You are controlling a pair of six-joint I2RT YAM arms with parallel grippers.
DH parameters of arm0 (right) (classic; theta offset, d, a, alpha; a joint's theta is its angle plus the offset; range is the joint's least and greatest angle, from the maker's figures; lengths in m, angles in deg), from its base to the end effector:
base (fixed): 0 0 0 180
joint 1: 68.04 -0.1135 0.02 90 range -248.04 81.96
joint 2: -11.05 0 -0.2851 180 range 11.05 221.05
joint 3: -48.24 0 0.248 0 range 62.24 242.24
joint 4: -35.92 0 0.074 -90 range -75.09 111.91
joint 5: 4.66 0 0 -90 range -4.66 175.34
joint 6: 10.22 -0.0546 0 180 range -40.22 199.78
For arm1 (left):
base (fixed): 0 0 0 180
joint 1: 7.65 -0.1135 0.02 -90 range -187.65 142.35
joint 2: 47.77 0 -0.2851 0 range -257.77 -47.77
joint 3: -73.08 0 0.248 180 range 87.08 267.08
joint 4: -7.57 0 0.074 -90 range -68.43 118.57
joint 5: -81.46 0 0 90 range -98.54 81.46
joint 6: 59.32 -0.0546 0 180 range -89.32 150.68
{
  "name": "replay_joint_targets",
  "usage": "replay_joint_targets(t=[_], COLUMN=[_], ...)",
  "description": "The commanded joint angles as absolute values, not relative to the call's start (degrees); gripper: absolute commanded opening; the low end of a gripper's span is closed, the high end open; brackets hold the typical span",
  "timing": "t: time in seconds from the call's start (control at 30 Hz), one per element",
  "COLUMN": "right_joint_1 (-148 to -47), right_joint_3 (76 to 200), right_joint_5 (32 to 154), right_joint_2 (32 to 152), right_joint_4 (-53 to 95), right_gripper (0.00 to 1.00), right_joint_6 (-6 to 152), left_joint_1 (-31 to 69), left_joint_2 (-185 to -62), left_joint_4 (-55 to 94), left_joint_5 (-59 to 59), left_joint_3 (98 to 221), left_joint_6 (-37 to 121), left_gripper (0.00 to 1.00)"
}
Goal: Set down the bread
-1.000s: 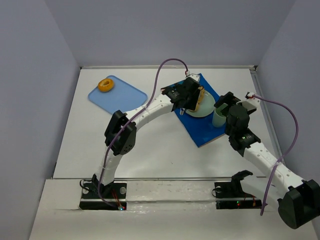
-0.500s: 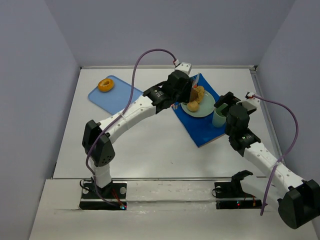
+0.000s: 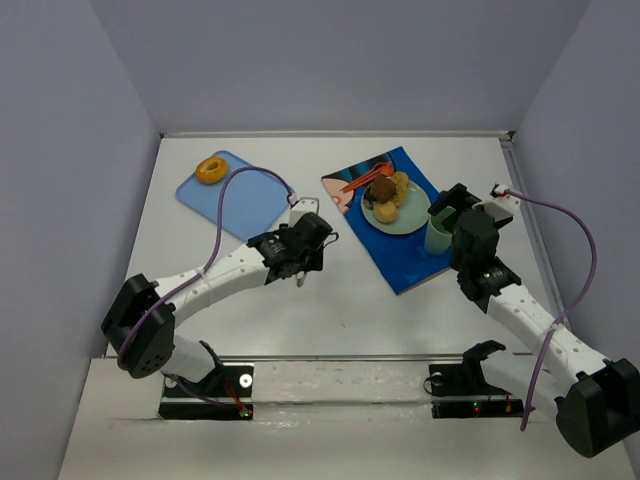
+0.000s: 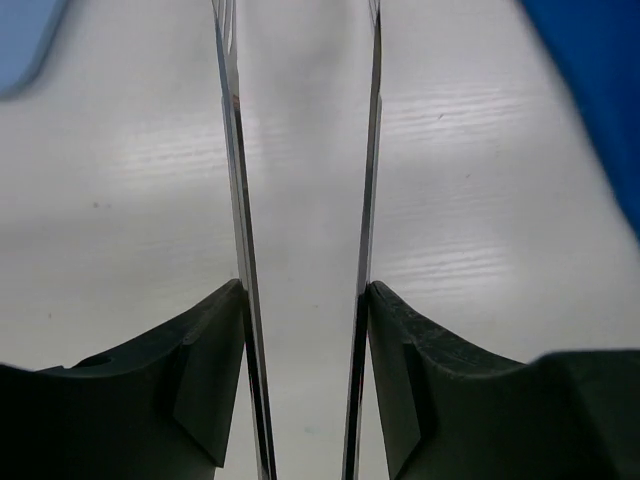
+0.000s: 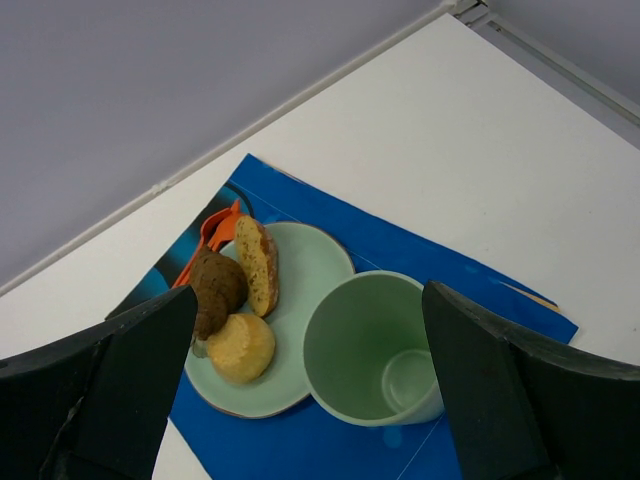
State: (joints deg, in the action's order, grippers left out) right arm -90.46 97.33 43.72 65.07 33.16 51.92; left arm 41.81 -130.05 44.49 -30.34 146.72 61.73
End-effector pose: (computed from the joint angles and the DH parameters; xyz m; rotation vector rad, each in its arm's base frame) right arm 0.2111 0.0479 0.3075 0.6015 1.5592 0.0432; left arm 0.2196 -0.2256 0.2697 0.1896 2.3027 -0.2695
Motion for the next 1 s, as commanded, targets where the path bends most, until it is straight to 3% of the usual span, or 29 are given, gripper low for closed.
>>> replay_joint_targets(t=[0.0, 0.27, 0.37, 0.43, 0.5, 0.8, 0.97], right_joint_1=[-90.46, -90.46, -90.46, -90.46, -90.46, -90.46, -90.46], right_joint_3=[98.27, 98.19, 98.19, 98.19, 98.19, 97.66, 98.01], right_joint_5=[41.40, 42.36, 42.71, 43.06, 43.07, 44.65, 46.58], right_joint_2=[65.71, 65.80, 65.80, 65.80, 65.80, 63.52, 63.61], right_joint_4=[37.38, 37.38, 37.38, 37.38, 37.38, 37.65, 37.91], right_gripper=[1.00, 1.00, 1.00, 1.00, 1.00, 1.00, 1.00], right_joint_6=[52.45, 52.45, 52.36, 52.36, 52.45, 52.71, 53.76], left_joint_1=[42.28, 46.58, 47.29, 48.16, 49.04, 50.01, 48.44], left_joint_2=[-121.71, -118.60, -121.67, -124.14, -125.46, -128.28, -126.08], left_joint_4=[46.44, 52.32, 53.73, 55.05, 56.89, 65.16, 57.62], left_joint_5=[-32.36, -34.56, -34.47, -34.99, -35.96, -50.18, -57.83], left_joint_3=[138.96, 132.79, 132.26, 133.48, 136.03, 151.05, 157.57], left_joint_6=[78.27, 96.59, 98.71, 98.62, 98.71, 93.44, 82.91], left_gripper=[0.56, 0.56, 0.63, 0.71, 0.98, 0.99, 0.99])
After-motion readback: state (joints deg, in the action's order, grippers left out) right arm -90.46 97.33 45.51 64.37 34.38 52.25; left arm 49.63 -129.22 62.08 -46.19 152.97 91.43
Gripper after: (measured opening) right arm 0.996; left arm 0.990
